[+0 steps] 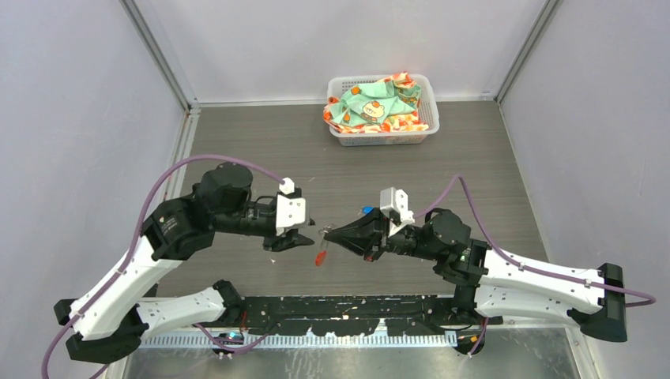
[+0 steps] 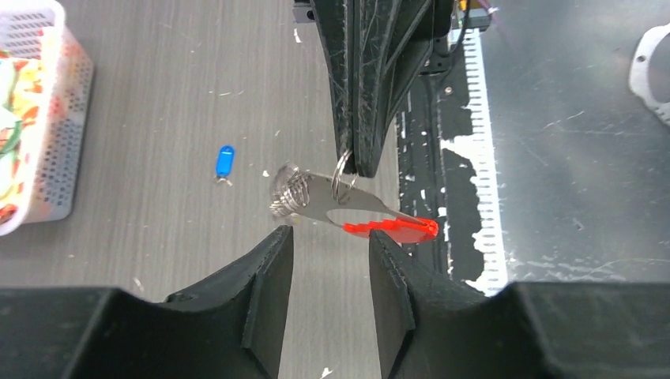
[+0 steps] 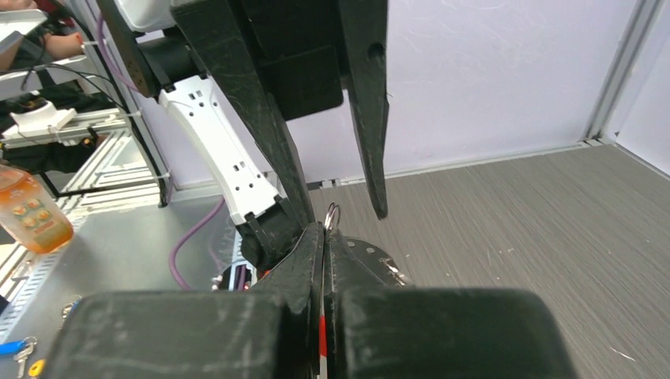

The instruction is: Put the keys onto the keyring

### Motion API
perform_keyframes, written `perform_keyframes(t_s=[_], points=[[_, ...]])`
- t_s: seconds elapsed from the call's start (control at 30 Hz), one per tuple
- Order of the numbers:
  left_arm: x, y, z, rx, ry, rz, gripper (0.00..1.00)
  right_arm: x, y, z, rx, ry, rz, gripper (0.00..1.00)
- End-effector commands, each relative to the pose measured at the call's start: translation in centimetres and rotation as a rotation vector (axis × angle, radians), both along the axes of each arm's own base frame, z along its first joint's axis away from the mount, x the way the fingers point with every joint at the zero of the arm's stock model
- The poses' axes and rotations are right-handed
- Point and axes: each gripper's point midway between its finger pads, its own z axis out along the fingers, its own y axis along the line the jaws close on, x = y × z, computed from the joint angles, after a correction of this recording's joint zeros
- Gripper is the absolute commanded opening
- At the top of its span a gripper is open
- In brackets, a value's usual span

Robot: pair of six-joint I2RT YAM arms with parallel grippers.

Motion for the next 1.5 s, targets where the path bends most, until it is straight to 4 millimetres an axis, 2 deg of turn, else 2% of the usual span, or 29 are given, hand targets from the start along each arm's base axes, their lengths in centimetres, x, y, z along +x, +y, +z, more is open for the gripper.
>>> perform_keyframes(t_s=[0.0, 0.17, 0.3, 0.57, 0.63, 0.7, 0.73, 0.8, 0.83, 0.87, 0.93, 1.03, 1.07, 1.1, 1.17, 1.23, 1.47], points=[[-1.2, -1.1, 1.5, -0.073, 0.066, -0.058, 0.41, -1.4, -0.4, 3.8, 0.138, -0.044, 0.067, 0.01], [-1.4, -1.4, 2.1, -0.091, 0.085, -0.065, 0.33, -1.7, -0.1, 3.7, 0.131, -0.053, 0.092, 0.01], [-2.2, -1.5, 2.7, -0.107, 0.111, -0.108, 0.27, -1.7, 0.1, 3.4, 0.113, -0.057, 0.091, 0.01], [-3.5, -1.4, 3.0, -0.116, 0.151, -0.159, 0.09, -1.4, 0.4, 3.0, 0.098, -0.055, 0.081, 0.01], [-3.3, -1.3, 2.7, -0.109, 0.142, -0.152, 0.01, -1.5, 0.5, 3.0, 0.098, -0.056, 0.085, 0.01], [-2.6, -1.2, 2.4, -0.100, 0.126, -0.119, 0.00, -1.5, 0.6, 2.9, 0.091, -0.045, 0.090, 0.01], [-2.4, -1.2, 2.2, -0.091, 0.114, -0.114, 0.00, -1.4, 0.7, 2.7, 0.081, -0.034, 0.090, 0.05], [-2.0, -1.0, 1.6, -0.067, 0.089, -0.101, 0.00, -1.1, 0.5, 2.5, 0.043, -0.004, 0.070, 0.37], [-1.8, -0.8, 1.2, -0.046, 0.083, -0.094, 0.00, -0.9, 0.2, 2.5, 0.017, 0.003, 0.054, 0.48], [-1.6, -0.7, 0.9, -0.029, 0.075, -0.091, 0.00, -0.8, 0.0, 2.4, -0.019, -0.001, 0.039, 0.54], [-1.3, -0.6, 0.4, 0.008, 0.073, -0.086, 0.00, -0.6, -0.6, 2.2, -0.101, -0.033, 0.022, 0.58], [-1.1, -0.6, 0.0, 0.051, 0.081, -0.093, 0.00, -0.4, -1.0, 1.6, -0.266, -0.067, 0.025, 0.59], [-1.0, -0.6, 0.0, 0.063, 0.083, -0.099, 0.00, -0.5, -1.2, 0.7, -0.340, -0.070, 0.037, 0.59], [-1.0, -0.6, -0.1, 0.073, 0.081, -0.105, 0.00, -0.5, -1.0, 1.1, -0.359, -0.077, 0.046, 0.57], [-0.9, -0.7, 0.0, 0.082, 0.067, -0.120, 0.00, -0.7, -1.0, 0.6, -0.426, -0.088, 0.081, 0.51], [-0.9, -0.7, 0.2, 0.082, 0.047, -0.139, 0.00, -0.7, -0.8, 0.7, -0.437, -0.087, 0.106, 0.47], [-1.4, -0.8, 0.8, 0.060, 0.021, -0.179, 0.00, -0.5, -0.3, 1.0, -0.435, -0.047, 0.182, 0.43]])
